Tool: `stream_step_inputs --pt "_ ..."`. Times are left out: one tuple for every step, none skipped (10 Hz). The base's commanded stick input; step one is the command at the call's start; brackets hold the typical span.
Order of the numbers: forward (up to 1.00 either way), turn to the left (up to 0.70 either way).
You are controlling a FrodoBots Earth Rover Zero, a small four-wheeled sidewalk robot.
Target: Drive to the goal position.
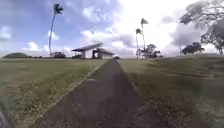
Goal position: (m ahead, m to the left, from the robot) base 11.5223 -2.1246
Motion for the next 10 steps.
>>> stream_step_inputs --pt "0.85 0.00" --pt "0.85 0.00" --pt "0.84 0.00" --pt "0.83 0.00" --pt "0.82 0.00" --pt "0.81 0.00" --pt "0.80 0.00" --pt "0.80 0.00" --pt "0.80 0.00" --pt "0.80 0.00"
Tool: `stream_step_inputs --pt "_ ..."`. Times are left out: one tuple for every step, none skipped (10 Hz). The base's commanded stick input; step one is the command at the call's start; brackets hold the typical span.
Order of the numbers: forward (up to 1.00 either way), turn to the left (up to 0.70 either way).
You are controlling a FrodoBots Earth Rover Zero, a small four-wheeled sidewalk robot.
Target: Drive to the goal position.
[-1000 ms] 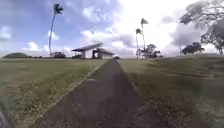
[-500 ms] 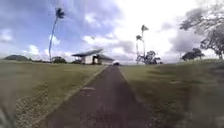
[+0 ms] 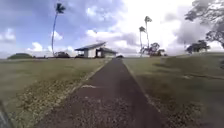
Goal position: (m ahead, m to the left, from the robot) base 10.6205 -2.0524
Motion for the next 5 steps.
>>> stream_step_inputs --pt "0.80 0.00" --pt "0.80 0.00" --pt "0.81 0.00" --pt "0.83 0.00" --pt "0.84 0.00"
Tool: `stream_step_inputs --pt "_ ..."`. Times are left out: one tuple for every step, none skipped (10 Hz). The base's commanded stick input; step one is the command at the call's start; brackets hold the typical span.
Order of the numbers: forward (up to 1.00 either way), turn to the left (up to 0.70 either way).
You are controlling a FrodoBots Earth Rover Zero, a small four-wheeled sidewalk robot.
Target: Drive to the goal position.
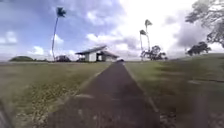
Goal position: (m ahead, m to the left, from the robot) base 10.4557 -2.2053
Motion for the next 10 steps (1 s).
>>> stream_step_inputs --pt "0.85 0.00" --pt "0.85 0.00" --pt "0.85 -0.01" --pt "0.85 -0.02" --pt "0.85 -0.03" --pt "0.85 -0.05" --pt "0.85 -0.02" --pt "0.85 0.00" --pt "0.85 0.00" --pt "0.85 0.00"
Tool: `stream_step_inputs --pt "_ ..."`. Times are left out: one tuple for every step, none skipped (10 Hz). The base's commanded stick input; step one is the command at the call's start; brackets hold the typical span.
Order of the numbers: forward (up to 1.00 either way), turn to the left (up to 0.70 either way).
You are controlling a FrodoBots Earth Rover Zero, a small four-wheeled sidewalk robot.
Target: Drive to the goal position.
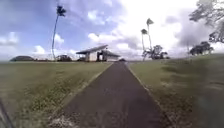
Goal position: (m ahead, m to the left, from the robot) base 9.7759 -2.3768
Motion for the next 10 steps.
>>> stream_step_inputs --pt "0.85 0.00" --pt "0.85 0.00" --pt "0.85 0.00" --pt "0.85 0.00" --pt "0.85 0.00" --pt "0.85 0.00" --pt "0.85 0.00" --pt "0.85 0.00" --pt "0.85 0.00" --pt "0.85 0.00"
